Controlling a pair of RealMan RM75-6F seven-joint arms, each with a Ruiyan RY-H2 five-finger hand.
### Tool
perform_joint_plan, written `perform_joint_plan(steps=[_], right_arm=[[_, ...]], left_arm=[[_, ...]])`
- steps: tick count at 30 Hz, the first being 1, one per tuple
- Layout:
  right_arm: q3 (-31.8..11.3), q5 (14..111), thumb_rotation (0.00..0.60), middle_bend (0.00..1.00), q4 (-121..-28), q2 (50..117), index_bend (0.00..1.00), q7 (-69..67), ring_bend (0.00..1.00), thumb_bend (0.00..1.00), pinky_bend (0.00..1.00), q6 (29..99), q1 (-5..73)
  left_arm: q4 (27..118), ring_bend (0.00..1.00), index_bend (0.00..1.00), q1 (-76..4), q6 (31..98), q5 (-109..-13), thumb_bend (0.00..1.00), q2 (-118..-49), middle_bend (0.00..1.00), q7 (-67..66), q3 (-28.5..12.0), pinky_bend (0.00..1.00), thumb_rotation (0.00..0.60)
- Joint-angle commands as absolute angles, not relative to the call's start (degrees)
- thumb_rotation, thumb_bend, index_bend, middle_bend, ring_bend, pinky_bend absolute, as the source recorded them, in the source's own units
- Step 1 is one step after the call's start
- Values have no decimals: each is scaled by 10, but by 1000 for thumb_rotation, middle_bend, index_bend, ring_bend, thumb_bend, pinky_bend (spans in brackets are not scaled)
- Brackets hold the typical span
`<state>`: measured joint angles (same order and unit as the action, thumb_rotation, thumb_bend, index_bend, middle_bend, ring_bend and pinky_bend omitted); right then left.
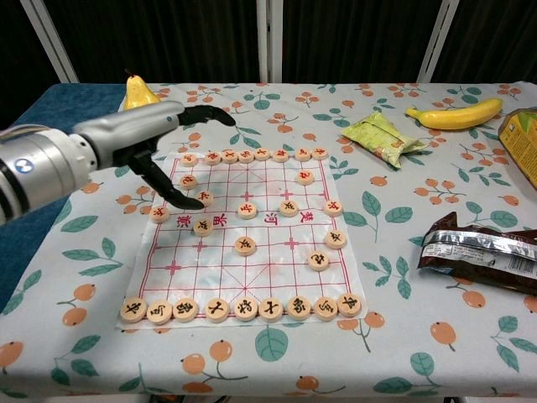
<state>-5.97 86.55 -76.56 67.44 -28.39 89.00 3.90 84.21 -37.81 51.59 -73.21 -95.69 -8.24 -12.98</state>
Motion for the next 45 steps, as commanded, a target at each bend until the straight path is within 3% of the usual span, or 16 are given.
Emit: perform_joint_plan(steps=[1,9,17,30,45], right_arm=[[-60,874,600,0,-772,667,0,-283,0,0,0,905,34],[-64,875,600,0,-778,658,0,-293,0,0,0,911,33],[-65,875,600,0,-770,656,0,-309,0,0,0,919,29],[-66,869,600,0,-749,661,0,-329,0,0,0,915,26],[-66,864,600,0,-734,666,0,-343,0,0,0,910,24]], left_arm=[[814,0,124,-406,493,-689,92,-999,27,-106,-142,0,600],[816,0,125,-436,488,-641,60,-1030,27,-151,-148,0,600],[781,0,195,-472,474,-618,66,-1065,27,-149,-162,0,600],[704,0,303,-507,461,-610,259,-1112,34,-124,-167,0,600],[654,0,394,-520,460,-622,260,-1141,48,-101,-158,0,600]])
